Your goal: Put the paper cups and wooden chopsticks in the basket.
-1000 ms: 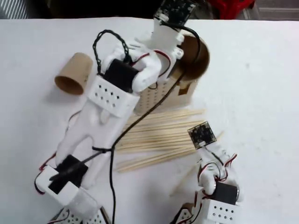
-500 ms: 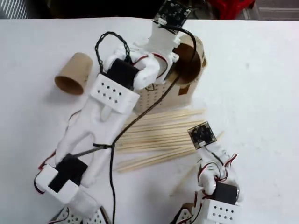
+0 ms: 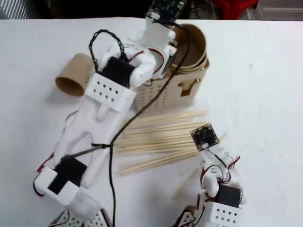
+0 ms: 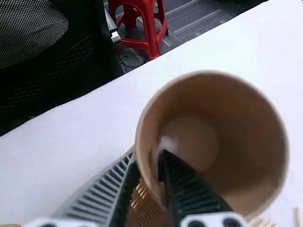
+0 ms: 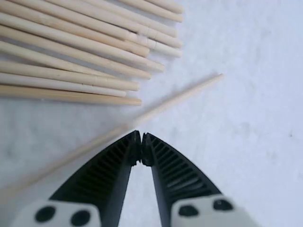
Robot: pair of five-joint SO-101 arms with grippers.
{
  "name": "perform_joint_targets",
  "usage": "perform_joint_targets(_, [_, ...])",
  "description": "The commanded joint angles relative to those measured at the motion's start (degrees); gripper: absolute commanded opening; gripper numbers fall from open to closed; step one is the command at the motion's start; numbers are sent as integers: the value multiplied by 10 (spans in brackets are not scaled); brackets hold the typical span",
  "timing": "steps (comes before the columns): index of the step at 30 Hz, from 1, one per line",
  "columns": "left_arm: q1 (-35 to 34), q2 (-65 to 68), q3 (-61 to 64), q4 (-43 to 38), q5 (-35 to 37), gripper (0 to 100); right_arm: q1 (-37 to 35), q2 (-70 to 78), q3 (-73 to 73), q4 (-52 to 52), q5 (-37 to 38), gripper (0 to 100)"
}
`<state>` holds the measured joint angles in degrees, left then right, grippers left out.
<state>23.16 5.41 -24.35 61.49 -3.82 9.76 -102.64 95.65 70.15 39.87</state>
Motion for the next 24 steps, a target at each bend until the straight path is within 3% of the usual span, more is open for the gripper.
perform_joint_targets(1, [-7, -6, -62, -14, 1, 90, 0, -5, 6, 2, 6, 18])
perform_joint_targets(7, [-3, -4, -76, -15, 1, 90, 0, -5, 6, 2, 6, 18])
perform_joint_targets(11, [-4, -3, 4, -41, 0, 90, 0, -5, 6, 2, 6, 18])
perform_joint_targets(19, [-3, -3, 200, -173, -18, 88, 0, -5, 6, 2, 6, 18])
perform_joint_targets(24, [-3, -7, 220, -193, -51, 87, 0, -5, 6, 2, 6, 18])
